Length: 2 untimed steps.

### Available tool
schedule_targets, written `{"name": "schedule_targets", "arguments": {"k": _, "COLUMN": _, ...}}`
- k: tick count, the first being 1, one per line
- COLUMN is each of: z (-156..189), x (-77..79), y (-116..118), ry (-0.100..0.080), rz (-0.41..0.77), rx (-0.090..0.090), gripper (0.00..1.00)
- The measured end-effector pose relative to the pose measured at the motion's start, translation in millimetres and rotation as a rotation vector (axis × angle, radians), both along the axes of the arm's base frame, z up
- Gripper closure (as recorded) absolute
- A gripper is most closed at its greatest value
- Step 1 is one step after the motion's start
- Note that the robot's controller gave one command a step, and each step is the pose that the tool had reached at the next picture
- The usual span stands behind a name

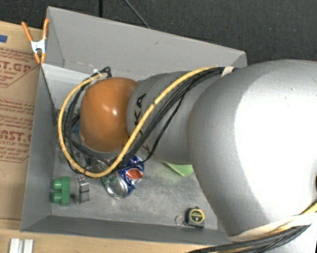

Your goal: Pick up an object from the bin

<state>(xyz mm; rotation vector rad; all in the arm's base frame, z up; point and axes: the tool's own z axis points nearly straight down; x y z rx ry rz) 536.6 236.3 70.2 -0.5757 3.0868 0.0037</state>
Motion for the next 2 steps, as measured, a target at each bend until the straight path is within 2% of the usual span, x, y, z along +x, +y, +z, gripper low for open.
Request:
{"name": "schedule_targets", "arguments": {"k": 1, "z": 0.0, "x": -42.2, "y": 7.6, "ry": -0.002, "rz": 0.064, "rx": 0.001, "gripper": 0.00}}
{"name": "schedule_targets", "arguments": {"k": 2, "z": -0.4, "x": -41.6, "y": 6.8, "ry": -0.001, "rz": 0.062, "rx": 0.000, "gripper": 1.00}}
